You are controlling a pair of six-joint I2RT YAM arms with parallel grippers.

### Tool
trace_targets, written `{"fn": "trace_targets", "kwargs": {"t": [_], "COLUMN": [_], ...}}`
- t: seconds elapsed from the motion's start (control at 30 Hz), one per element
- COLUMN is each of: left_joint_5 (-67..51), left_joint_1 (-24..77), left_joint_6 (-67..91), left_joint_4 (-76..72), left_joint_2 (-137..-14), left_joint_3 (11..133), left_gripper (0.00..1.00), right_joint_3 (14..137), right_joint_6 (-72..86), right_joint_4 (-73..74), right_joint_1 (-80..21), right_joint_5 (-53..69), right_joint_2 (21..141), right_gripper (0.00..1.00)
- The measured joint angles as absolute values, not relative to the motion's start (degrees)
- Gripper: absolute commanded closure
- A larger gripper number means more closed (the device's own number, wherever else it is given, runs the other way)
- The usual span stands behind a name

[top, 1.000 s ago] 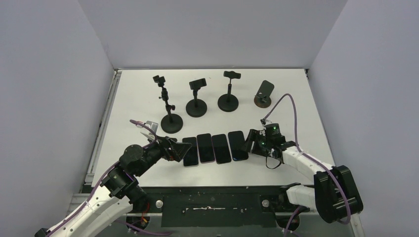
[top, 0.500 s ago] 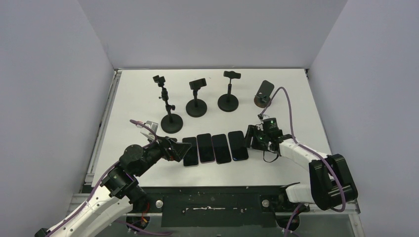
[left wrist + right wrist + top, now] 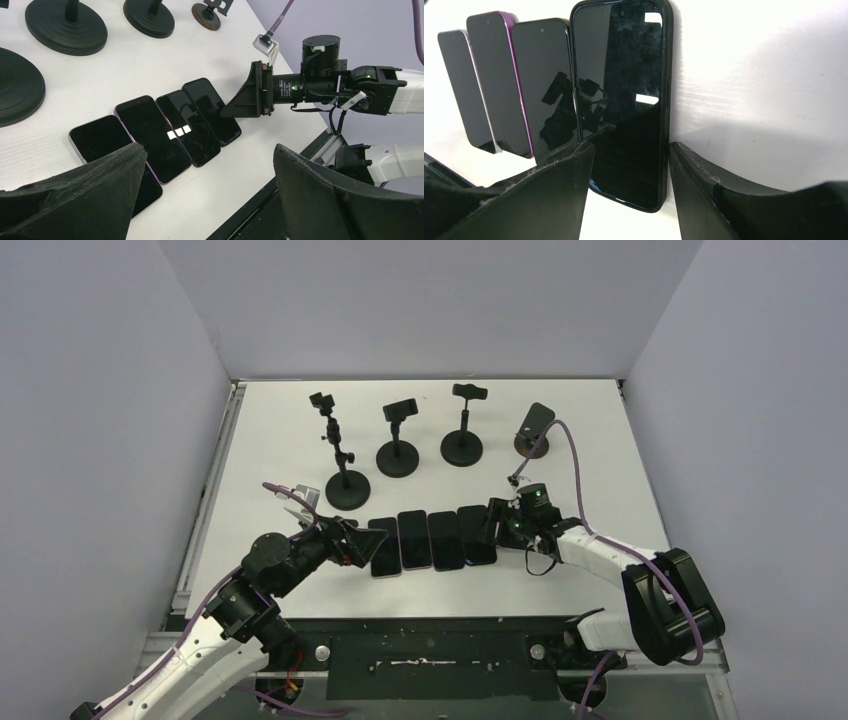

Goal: Remove the phone from the phone stand
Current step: Place the phone at the center of the board.

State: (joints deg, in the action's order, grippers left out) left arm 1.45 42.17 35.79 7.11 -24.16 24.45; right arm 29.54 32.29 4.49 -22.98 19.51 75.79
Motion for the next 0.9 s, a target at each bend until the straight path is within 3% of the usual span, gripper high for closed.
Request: {"fn": "trace_targets", "kwargs": {"t": [0.43, 0.9], "left_joint_5": [5.8, 14.0], "left_joint_1": [42.2, 42.2], "left_joint_6": [37.2, 42.3], "left_joint_4": [8.7, 16.6], "left_joint_2": [-23.3, -26.1], "left_joint_3": [24.4, 25.0], "left_gripper": [0.03, 0.03], "right_joint_3": [27.3, 28.0], "right_joint_6": [39.8, 38.4], "right_joint_4": [-1.3, 3.0], "right_joint_1": [-25.3, -26.0], "right_joint_5": [19.5, 17.1], "right_joint_2": [75.8, 73.8], "right_gripper": [0.43, 0.39]}}
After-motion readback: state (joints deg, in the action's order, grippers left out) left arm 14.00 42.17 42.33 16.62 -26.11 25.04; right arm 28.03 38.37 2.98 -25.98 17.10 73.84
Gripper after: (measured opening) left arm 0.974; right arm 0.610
